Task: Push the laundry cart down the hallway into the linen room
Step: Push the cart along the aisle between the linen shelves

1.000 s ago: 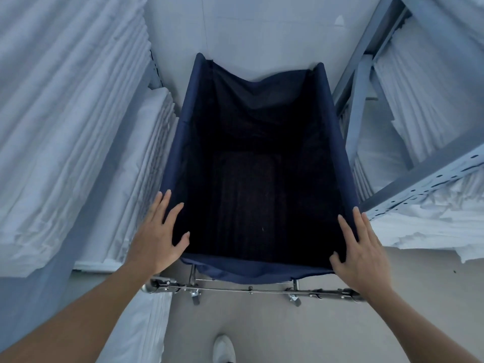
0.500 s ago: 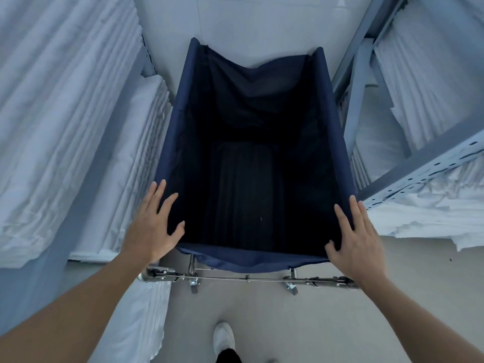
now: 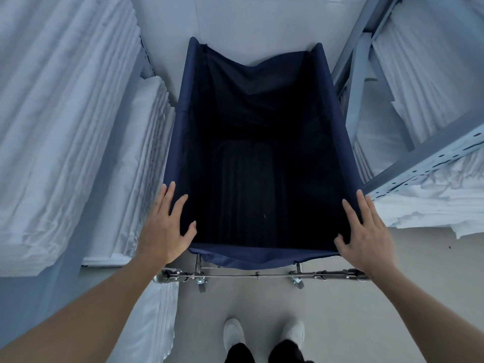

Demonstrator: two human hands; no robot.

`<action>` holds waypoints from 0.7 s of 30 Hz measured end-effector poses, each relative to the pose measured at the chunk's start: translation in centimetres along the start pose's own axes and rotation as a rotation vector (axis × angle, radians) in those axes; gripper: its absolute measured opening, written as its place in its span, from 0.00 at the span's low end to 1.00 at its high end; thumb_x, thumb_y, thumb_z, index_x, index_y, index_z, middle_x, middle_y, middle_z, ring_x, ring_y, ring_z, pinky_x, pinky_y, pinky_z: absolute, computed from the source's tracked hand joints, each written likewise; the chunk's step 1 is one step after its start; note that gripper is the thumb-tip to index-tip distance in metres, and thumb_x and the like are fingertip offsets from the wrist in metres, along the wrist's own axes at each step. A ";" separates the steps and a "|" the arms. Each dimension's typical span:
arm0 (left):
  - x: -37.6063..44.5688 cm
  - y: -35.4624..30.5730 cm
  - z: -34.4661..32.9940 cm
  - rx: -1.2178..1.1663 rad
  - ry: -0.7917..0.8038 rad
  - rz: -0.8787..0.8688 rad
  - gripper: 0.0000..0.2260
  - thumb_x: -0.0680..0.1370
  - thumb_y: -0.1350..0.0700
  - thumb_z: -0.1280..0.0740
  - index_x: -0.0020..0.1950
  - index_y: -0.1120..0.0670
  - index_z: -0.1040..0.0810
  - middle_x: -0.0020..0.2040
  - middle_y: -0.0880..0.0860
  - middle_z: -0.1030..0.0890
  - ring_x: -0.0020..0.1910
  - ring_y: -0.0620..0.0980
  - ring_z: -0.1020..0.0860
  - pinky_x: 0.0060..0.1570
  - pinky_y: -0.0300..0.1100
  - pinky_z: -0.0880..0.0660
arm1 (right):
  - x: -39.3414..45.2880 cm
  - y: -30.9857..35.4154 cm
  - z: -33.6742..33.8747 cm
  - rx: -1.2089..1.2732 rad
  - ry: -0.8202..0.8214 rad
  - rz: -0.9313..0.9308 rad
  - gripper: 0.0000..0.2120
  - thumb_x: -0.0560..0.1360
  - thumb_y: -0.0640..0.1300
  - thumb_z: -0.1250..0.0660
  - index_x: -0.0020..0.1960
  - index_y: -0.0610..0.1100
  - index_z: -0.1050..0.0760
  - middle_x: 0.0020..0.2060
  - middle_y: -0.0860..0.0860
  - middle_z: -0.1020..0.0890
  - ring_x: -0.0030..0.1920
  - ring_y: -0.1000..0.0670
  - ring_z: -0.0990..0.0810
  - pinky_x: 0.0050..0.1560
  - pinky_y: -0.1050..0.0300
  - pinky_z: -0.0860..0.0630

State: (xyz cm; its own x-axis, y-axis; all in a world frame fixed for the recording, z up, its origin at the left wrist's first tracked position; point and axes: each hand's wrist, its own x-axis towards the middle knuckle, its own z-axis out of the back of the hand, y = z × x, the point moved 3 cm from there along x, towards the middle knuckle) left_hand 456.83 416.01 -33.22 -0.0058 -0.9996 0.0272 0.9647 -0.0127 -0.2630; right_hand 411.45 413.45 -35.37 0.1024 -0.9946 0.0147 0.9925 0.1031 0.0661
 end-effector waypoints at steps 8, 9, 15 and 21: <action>0.1 0.2 -0.1 -0.003 -0.002 0.003 0.28 0.77 0.51 0.29 0.75 0.58 0.30 0.82 0.59 0.42 0.83 0.59 0.47 0.73 0.60 0.32 | -0.2 0.3 0.1 -0.001 0.000 -0.012 0.45 0.68 0.48 0.25 0.82 0.44 0.38 0.85 0.42 0.46 0.84 0.38 0.43 0.75 0.37 0.29; 0.1 0.2 -0.1 -0.004 -0.001 0.006 0.28 0.77 0.51 0.29 0.75 0.58 0.30 0.83 0.59 0.42 0.83 0.58 0.47 0.74 0.60 0.33 | -0.2 0.4 0.2 -0.002 0.002 -0.015 0.45 0.68 0.47 0.25 0.82 0.44 0.38 0.85 0.42 0.46 0.84 0.38 0.43 0.75 0.37 0.29; 0.1 0.1 -0.2 -0.027 -0.008 0.022 0.28 0.77 0.50 0.29 0.75 0.57 0.30 0.83 0.58 0.43 0.83 0.57 0.48 0.76 0.59 0.35 | -0.2 0.3 0.3 0.000 -0.002 -0.021 0.44 0.69 0.47 0.25 0.82 0.44 0.38 0.85 0.42 0.46 0.84 0.38 0.44 0.77 0.38 0.31; -0.1 0.1 -0.4 -0.025 -0.015 0.016 0.29 0.77 0.50 0.29 0.75 0.57 0.30 0.83 0.59 0.42 0.83 0.58 0.47 0.73 0.61 0.32 | -0.3 0.1 0.4 -0.016 -0.012 -0.012 0.44 0.69 0.48 0.25 0.82 0.43 0.38 0.85 0.42 0.46 0.84 0.38 0.44 0.76 0.38 0.30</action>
State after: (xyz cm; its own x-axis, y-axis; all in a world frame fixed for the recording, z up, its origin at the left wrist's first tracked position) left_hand 456.83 416.11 -33.64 0.0135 -0.9992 0.0378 0.9577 0.0021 -0.2877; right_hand 411.55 413.75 -34.99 0.0895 -0.9957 0.0258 0.9946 0.0907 0.0502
